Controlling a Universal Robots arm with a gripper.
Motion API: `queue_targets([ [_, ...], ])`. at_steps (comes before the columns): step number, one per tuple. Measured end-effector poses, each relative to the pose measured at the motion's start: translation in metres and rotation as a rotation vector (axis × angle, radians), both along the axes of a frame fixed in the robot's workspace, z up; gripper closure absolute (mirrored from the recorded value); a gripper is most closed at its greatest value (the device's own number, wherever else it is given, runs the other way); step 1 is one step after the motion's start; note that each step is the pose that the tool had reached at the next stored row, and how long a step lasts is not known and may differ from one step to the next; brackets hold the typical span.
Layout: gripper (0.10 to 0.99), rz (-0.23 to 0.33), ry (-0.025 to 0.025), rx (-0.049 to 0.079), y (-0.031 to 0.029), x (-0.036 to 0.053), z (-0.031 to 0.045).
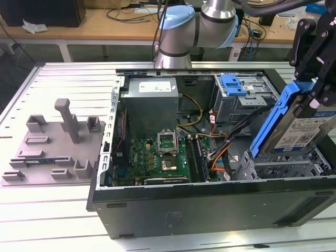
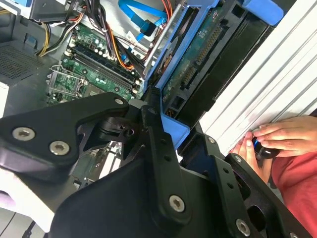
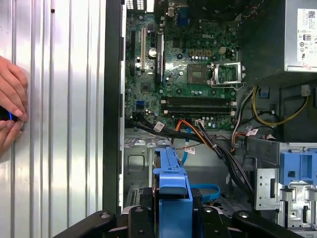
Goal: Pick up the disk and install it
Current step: 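Insert the disk into the insertion slot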
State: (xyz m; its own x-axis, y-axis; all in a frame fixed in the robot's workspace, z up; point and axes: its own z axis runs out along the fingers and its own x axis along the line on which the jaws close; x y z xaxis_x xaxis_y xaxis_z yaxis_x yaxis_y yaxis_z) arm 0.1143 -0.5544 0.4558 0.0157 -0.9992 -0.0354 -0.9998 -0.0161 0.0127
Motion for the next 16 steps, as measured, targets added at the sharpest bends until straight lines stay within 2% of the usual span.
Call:
queue_targets([
  [16,0.722,0.008,0.0,0.0,0.0,0.0018,-0.0105],
])
